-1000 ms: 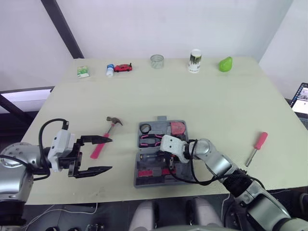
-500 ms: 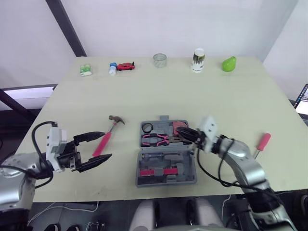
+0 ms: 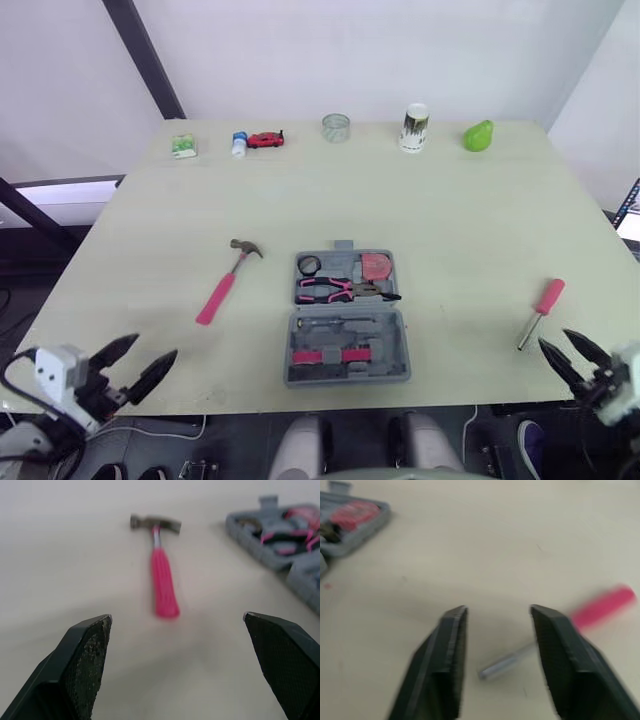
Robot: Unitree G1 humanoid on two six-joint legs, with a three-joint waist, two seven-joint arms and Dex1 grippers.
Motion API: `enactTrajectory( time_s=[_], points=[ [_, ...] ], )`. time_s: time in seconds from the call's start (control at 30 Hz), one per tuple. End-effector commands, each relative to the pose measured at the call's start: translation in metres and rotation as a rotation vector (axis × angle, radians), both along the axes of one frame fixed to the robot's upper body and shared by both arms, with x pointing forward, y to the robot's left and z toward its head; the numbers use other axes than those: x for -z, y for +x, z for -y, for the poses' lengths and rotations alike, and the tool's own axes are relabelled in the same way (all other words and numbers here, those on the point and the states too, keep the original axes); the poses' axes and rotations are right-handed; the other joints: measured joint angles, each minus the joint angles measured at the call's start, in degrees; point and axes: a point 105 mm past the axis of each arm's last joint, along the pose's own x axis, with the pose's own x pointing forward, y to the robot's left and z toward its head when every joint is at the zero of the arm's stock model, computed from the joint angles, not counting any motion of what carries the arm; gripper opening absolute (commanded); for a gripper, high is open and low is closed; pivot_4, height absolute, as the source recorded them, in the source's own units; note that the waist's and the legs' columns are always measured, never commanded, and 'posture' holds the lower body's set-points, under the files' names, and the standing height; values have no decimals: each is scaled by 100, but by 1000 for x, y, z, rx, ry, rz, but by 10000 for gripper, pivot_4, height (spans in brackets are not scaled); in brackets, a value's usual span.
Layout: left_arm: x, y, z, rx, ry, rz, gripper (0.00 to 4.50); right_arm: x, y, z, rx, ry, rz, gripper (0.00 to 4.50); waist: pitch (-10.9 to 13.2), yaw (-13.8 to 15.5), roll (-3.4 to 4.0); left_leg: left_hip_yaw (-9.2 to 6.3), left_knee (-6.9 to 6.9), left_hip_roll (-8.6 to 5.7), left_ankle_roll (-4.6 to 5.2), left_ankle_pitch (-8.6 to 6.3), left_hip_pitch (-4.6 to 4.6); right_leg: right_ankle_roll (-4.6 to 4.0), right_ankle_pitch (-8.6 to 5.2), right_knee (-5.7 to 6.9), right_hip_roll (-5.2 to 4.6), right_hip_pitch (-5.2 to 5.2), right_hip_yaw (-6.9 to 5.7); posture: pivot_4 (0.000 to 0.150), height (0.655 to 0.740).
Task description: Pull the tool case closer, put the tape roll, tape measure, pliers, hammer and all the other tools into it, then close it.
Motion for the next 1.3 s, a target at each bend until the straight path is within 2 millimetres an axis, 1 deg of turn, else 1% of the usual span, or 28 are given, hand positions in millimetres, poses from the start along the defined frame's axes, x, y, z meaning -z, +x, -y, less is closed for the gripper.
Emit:
enactTrajectory(
  time_s=[0.03,0.07,0.1,0.17,0.23,0.37,0.47,0.57,0.67,0.73,0.77,0.83,0.9,0.97,1.0,1.07,1.13,1.23,1.3],
  points=[
    [-3,-10,-14,-71,29,19,45000,-8,-13,26,128,17,58,40112,0,1,-1,1,0,0,0,0,1,-1,0,0,0,0,1,1500,7400],
    [-2,-12,-17,-89,27,15,45000,-6,-17,32,163,31,59,43277,-2,2,-2,2,0,1,0,0,1,-1,0,0,-1,0,3,1500,7400],
    [0,-15,-19,-102,26,12,45000,-4,-22,38,199,43,60,44418,-3,3,-1,2,0,1,0,0,3,-1,0,-1,-2,2,4,1500,7400],
    [2,-18,-20,-116,23,6,45000,0,-29,46,254,68,57,44418,-2,1,-1,3,0,2,0,0,5,-1,-1,-3,-28,4,12,1500,7400],
    [4,-19,-20,-117,23,3,45000,3,-34,50,278,77,52,44418,-2,2,0,3,-1,2,0,0,5,-1,-1,-4,-32,5,11,1500,7400],
    [2,-15,-18,-107,17,13,45000,6,-36,52,280,67,46,44418,-2,2,2,4,-1,2,0,0,10,-1,-1,-5,-38,11,18,1500,7400],
    [-6,2,-10,-83,21,54,45000,-2,-18,34,192,68,85,44418,-1,2,4,2,-16,3,-1,-1,44,-2,-2,-22,-39,40,17,1500,7400],
    [-12,18,-9,-104,68,79,45000,-14,-5,14,83,81,126,44418,-4,5,11,0,-20,5,-1,-1,53,-2,-1,-33,-40,52,16,1500,7400],
    [-16,39,-6,-157,70,88,45000,-25,8,-16,-69,68,143,44418,-9,10,16,0,-21,5,-1,-1,52,-1,1,-37,-41,61,15,1500,7400],
    [-19,51,2,-153,72,97,45000,-31,15,-38,-178,54,146,44418,-10,9,14,-2,-26,4,-1,-1,51,1,3,-44,-41,63,12,1500,7400],
    [-21,57,5,-157,64,102,45000,-36,18,-51,-240,58,153,44418,-11,9,13,-2,-30,4,-1,-1,49,19,13,-50,-41,63,11,1500,7400],
    [-24,70,11,-165,56,105,45000,-46,21,-77,-387,58,171,44418,-8,11,17,-2,-35,3,-1,-1,50,21,14,-52,-44,63,9,1500,7400],
    [-23,81,16,-161,74,77,45000,-53,22,-96,-506,51,177,44418,-9,11,16,-5,-36,1,0,-1,49,21,15,-51,-46,63,4,1500,7400],
    [-22,96,20,-169,86,43,45000,-61,18,-117,-679,25,190,44418,-9,12,15,-8,-35,-2,0,-1,50,22,15,-50,-45,65,1,1500,7400],
    [-23,102,21,-174,90,30,45000,-64,17,-124,-741,15,198,44418,-8,16,12,-10,-35,-3,0,-1,50,22,15,-51,-44,67,-2,1500,7400],
    [-25,113,24,-166,110,24,45000,-71,17,-132,-838,6,204,44418,-7,21,9,-14,-34,-6,0,0,50,23,16,-52,-38,69,-13,1500,7400],
    [-29,124,26,-177,129,32,45000,-79,21,-135,-903,-18,217,44418,-7,25,9,-15,-35,-13,0,0,49,24,16,-51,-33,69,-26,1500,7400],
    [-31,134,31,-164,126,35,45000,-90,30,-136,-929,-43,257,44418,-4,19,5,-15,-35,-18,0,0,47,27,18,-51,-31,68,-27,1500,7400],
    [-31,142,39,-135,120,38,45000,-96,38,-135,-931,-61,276,44418,-4,22,5,-17,-35,-18,0,0,48,28,19,-51,-32,69,-28,1500,7400]
  ],
)
